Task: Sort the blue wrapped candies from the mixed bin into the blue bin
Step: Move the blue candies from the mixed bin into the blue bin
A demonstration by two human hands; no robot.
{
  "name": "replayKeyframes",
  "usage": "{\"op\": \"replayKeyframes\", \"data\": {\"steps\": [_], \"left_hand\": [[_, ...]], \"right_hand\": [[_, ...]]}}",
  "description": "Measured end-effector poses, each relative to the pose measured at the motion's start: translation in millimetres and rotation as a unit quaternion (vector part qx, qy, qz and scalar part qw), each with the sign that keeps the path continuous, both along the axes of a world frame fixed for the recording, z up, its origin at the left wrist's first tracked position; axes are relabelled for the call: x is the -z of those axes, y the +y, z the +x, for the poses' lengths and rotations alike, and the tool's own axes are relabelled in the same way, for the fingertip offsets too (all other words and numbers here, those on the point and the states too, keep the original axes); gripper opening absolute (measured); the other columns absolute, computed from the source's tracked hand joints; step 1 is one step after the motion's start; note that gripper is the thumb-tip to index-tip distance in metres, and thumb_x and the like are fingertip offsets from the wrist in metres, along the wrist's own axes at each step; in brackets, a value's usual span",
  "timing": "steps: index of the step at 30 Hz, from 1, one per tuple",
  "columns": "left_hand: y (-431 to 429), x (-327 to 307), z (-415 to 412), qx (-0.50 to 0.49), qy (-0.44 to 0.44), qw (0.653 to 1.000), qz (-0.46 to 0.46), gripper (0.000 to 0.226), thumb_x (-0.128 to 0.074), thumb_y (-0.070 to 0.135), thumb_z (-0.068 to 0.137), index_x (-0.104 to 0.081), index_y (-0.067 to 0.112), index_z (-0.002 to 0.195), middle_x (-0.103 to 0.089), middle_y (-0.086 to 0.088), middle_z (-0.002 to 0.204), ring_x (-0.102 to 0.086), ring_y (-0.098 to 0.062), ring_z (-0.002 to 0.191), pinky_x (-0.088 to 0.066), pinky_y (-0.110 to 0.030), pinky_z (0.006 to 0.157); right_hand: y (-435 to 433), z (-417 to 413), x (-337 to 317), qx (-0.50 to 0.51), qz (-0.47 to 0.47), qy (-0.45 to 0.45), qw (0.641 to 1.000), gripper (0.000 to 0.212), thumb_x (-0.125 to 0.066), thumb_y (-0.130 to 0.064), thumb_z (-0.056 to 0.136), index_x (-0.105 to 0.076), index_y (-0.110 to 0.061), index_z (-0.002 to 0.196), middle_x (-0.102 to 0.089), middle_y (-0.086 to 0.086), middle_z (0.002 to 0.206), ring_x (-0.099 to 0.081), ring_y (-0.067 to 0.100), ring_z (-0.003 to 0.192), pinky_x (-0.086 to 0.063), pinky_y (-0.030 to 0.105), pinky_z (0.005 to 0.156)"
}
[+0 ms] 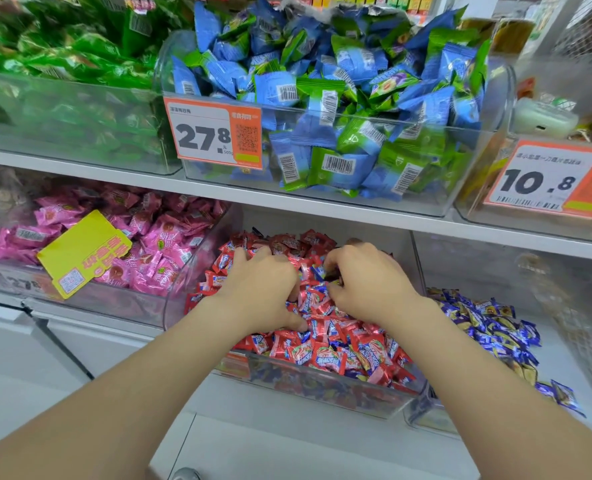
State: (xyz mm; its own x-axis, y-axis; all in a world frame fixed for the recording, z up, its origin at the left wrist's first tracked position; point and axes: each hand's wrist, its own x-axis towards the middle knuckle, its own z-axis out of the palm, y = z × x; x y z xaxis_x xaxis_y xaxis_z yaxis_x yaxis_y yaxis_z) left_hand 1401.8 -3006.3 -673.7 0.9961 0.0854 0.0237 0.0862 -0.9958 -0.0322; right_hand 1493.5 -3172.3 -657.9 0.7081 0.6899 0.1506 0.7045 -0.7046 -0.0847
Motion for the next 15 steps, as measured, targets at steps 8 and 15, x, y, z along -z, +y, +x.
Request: {"op": "replayKeyframes", "data": {"steps": [8, 15], "left_hand": [[5.0, -9.4, -0.2, 0.0, -0.021, 0.995, -0.095, 0.021, -0.077, 0.039, 0.078, -0.059, 0.031, 0.087, -0.055, 0.017, 0.087, -0.051, -0.018, 0.101, -0.035, -0.044, 0.091], [24.8, -0.6, 6.3, -0.011, -0.08, 0.968, -0.236, 0.034, -0.046, -0.005, 0.091, -0.063, 0.02, 0.105, -0.065, -0.001, 0.096, -0.06, -0.021, 0.09, -0.05, -0.038, 0.08]], "right_hand": [[4.1, 8.4, 8.8, -0.005, 0.018, -0.012, 1.0, 0.033, -0.068, -0.046, 0.095, -0.066, -0.031, 0.125, -0.067, 0.002, 0.113, -0.067, 0.03, 0.105, -0.047, 0.037, 0.074], [5.5, 13.6, 14.3, -0.007, -0.022, 0.024, 0.999, 0.041, -0.068, -0.046, 0.095, -0.063, -0.034, 0.134, -0.062, 0.008, 0.122, -0.066, 0.035, 0.107, -0.056, 0.043, 0.086]]}}
